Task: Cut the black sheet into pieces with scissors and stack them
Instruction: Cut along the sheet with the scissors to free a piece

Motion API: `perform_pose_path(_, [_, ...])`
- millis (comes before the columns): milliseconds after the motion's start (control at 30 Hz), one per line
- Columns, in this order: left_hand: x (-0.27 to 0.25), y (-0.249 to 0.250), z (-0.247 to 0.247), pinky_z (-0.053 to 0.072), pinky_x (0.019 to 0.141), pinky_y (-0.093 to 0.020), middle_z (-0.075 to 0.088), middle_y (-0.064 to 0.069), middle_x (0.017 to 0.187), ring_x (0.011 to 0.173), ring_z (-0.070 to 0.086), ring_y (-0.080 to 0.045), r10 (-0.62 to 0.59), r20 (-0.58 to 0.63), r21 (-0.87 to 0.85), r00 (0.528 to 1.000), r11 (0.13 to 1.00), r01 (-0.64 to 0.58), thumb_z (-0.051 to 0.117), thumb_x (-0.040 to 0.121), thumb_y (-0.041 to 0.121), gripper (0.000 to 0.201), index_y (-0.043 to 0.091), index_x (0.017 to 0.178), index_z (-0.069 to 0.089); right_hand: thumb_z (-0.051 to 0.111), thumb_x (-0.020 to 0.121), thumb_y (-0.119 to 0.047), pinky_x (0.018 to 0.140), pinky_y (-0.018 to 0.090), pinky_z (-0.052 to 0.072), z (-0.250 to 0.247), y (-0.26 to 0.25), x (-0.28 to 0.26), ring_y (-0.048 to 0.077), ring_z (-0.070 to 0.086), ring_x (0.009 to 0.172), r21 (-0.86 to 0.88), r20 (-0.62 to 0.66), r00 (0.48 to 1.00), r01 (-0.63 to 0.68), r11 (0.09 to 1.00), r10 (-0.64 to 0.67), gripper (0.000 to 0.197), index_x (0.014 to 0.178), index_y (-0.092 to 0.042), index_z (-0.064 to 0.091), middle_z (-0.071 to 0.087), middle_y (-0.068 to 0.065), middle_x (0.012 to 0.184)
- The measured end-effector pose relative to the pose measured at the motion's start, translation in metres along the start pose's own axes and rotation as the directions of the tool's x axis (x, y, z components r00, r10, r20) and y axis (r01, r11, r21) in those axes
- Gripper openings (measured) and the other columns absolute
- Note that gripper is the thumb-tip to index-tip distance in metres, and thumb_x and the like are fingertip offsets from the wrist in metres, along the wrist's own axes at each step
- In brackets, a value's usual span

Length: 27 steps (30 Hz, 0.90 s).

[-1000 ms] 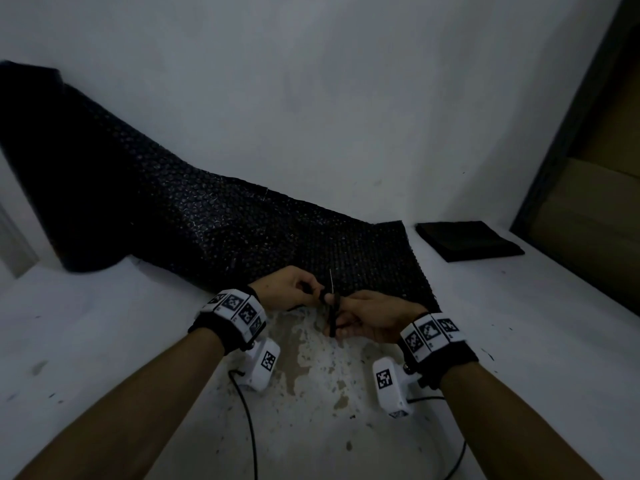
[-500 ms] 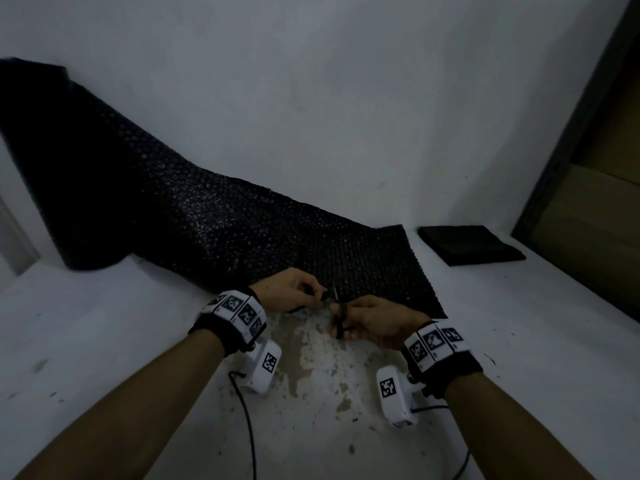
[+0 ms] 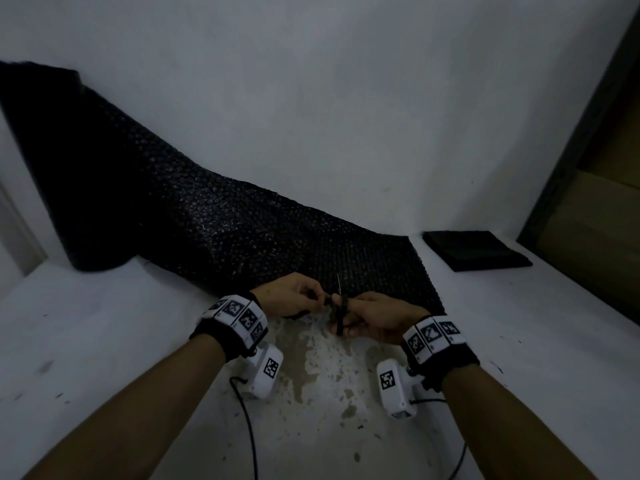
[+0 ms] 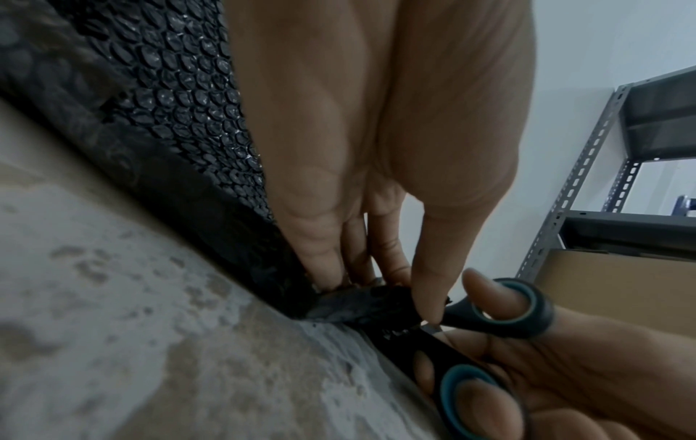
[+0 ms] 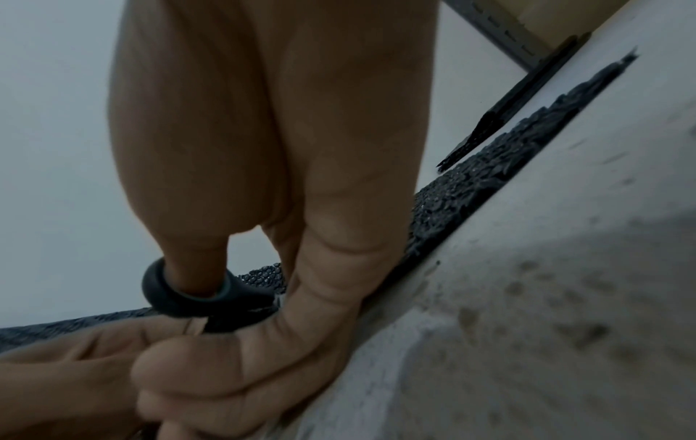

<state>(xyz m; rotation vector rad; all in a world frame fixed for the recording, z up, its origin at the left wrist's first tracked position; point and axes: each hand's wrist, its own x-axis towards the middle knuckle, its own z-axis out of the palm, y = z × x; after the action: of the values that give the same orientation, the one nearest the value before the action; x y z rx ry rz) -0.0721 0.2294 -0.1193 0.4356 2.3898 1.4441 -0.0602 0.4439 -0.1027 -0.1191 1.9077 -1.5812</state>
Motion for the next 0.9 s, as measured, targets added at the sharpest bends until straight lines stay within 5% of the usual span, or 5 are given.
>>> perform_pose_path(167, [-0.006,0.008,0.000,0.037,0.066,-0.036,0.056,-0.009,0.078,0.071,0.046,-0.023,-0.015,0.008,0.000,1.000,1.000,0.015,0.072,0.091,0.014,0.005,0.012,0.087,0.069,0.059,0.098,-0.038,0.066,0.023,0.056,0.002,-0.001,0.007,0.015,0.071,0.073,-0.005,-0.036,0.999,0.027,1.000,-0.027,0.038,0.103,-0.003,0.071,0.074,0.011,0.081])
perform_pose_path(267, [-0.009,0.012,0.001,0.036,0.055,-0.025,0.055,-0.004,0.070,0.059,0.044,-0.014,-0.029,-0.003,-0.004,1.000,1.000,0.029,0.068,0.092,0.009,0.004,0.008,0.088,0.067,0.058,0.098,-0.034,0.080,0.030,0.058,0.001,0.003,0.012,0.022,0.067,0.084,-0.013,-0.054,0.997,0.050,0.999,-0.051,0.034,0.094,-0.003,0.072,0.073,0.010,0.080])
perform_pose_path(400, [-0.011,0.016,0.000,0.036,0.054,-0.020,0.055,0.003,0.067,0.056,0.044,-0.007,-0.016,0.008,-0.005,1.000,1.000,0.016,0.069,0.092,0.009,0.005,0.006,0.090,0.066,0.055,0.100,-0.030,0.065,0.023,0.053,0.001,0.011,0.013,0.015,0.062,0.068,-0.005,-0.052,0.993,0.102,0.995,-0.102,0.036,0.093,0.000,0.072,0.073,0.012,0.080])
perform_pose_path(700, [-0.015,0.020,0.002,0.034,0.049,-0.019,0.049,0.005,0.060,0.050,0.040,-0.007,-0.038,0.008,-0.029,0.999,0.999,0.038,0.066,0.093,0.006,0.007,0.006,0.087,0.064,0.058,0.100,-0.034,0.060,0.022,0.054,0.002,0.001,0.016,0.013,0.064,0.060,-0.032,-0.074,0.996,0.042,0.999,-0.044,0.039,0.100,0.003,0.072,0.073,0.018,0.084])
perform_pose_path(900, [-0.015,0.019,0.000,0.034,0.050,-0.021,0.050,0.004,0.060,0.050,0.040,-0.007,-0.051,-0.002,-0.045,0.999,0.998,0.050,0.067,0.094,0.007,0.007,0.007,0.087,0.064,0.061,0.098,-0.036,0.076,0.030,0.058,0.000,-0.001,0.022,0.023,0.066,0.080,-0.039,-0.077,0.997,0.017,0.999,-0.020,0.045,0.111,0.006,0.070,0.073,0.021,0.091])
